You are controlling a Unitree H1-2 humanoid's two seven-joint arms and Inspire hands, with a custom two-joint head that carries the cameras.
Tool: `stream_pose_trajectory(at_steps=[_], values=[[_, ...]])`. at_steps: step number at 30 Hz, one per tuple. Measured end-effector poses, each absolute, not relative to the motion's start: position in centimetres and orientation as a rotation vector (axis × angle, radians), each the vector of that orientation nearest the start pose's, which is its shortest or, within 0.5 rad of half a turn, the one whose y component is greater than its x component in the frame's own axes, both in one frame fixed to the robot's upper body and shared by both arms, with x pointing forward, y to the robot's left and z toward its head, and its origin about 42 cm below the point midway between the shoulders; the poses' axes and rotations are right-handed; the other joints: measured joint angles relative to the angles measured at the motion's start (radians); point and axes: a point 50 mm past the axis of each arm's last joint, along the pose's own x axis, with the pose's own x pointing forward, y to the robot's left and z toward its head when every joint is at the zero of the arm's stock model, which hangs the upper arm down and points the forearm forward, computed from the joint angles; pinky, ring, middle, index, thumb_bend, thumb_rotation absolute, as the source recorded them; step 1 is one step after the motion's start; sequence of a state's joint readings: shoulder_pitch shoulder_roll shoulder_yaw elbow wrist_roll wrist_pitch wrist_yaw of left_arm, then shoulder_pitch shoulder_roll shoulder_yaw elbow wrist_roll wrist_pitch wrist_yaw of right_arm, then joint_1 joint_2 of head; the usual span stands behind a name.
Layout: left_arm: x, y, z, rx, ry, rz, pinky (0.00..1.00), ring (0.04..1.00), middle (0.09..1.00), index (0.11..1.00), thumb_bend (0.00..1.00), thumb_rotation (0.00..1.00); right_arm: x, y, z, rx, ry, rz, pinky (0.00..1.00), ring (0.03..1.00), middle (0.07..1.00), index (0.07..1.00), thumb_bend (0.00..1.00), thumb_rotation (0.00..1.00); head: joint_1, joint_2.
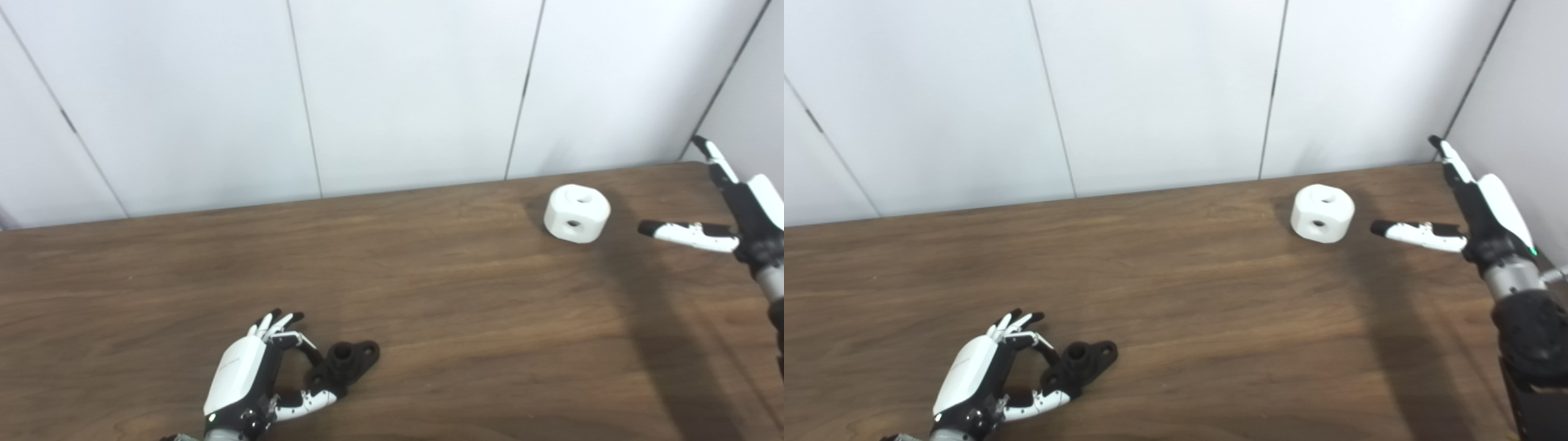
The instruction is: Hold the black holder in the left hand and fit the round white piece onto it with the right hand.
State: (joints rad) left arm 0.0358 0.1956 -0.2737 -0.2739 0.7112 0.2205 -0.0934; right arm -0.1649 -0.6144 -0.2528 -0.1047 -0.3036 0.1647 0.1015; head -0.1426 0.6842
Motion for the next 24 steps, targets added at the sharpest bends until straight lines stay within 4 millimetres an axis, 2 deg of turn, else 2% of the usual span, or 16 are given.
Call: stream_pose_trajectory(at_steps=[5,10,13,19,24], values=[[26.2,19.7,13.7,0.874,-0.063,-0.196,1.0,1.0,0.899,0.48,0.52,0.04,33.5,-44.7,25.4,-0.886,-0.046,-0.235,0.97,1.0,1.0,0.95,1.0,0.48,-0.011,-0.005],[26.2,19.7,13.6,0.872,-0.071,-0.196,1.0,1.0,0.898,0.481,0.52,0.04,34.6,-45.5,23.7,-0.899,0.034,-0.223,0.96,1.0,1.0,0.929,1.0,0.47,-0.017,-0.008],[26.3,19.7,13.6,0.87,-0.072,-0.194,1.0,1.0,0.899,0.481,0.52,0.04,35.0,-45.4,23.4,-0.904,0.041,-0.215,0.98,1.0,1.0,0.915,1.0,0.46,-0.021,-0.011],[26.3,19.7,13.5,0.868,-0.075,-0.193,1.0,1.0,0.898,0.481,0.52,0.04,36.2,-45.7,22.7,-0.92,0.062,-0.193,0.95,1.0,1.0,0.887,1.0,0.52,-0.049,-0.029],[26.3,19.8,13.5,0.868,-0.076,-0.192,1.0,1.0,0.903,0.481,0.52,0.04,36.7,-44.8,22.1,-0.96,0.077,-0.157,0.93,1.0,1.0,0.873,1.0,0.56,-0.081,-0.049]])
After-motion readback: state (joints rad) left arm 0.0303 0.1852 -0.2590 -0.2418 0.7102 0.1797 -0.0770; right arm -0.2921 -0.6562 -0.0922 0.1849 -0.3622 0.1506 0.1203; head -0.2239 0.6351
